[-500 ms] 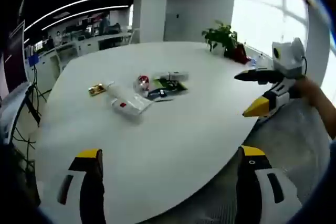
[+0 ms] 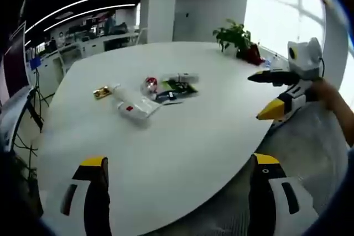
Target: Arrange the skincare products in the storage area until every visible bottle or jar stands upright without overlapping.
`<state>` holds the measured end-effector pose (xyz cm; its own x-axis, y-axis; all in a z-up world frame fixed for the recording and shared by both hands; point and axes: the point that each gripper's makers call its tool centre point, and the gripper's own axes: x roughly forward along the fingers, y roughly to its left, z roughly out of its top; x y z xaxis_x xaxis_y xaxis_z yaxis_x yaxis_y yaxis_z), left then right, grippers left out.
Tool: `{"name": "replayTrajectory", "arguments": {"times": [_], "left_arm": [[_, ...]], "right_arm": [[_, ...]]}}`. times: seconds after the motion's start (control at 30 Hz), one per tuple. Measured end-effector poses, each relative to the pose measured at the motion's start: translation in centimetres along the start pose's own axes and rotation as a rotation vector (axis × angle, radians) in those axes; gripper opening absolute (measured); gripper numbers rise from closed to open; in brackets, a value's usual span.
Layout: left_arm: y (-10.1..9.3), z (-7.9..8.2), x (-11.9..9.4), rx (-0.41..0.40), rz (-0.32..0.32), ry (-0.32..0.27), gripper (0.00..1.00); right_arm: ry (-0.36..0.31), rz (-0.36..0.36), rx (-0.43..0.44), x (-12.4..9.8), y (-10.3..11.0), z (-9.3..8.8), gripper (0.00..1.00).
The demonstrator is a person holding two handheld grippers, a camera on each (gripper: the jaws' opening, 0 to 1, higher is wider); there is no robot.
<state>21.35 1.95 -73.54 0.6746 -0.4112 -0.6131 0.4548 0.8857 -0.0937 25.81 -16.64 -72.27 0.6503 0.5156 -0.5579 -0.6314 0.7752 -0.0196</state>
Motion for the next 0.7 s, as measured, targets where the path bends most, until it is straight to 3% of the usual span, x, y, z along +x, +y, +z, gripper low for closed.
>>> {"name": "replayTrajectory", "arguments": {"times": [0.7], "left_arm": [[-0.04, -0.18, 0.03, -0.002, 0.003, 0.012, 0.99]], "right_arm": [[0.007, 0.0, -0.011, 0.03, -0.12, -0.11, 1.0]]}}
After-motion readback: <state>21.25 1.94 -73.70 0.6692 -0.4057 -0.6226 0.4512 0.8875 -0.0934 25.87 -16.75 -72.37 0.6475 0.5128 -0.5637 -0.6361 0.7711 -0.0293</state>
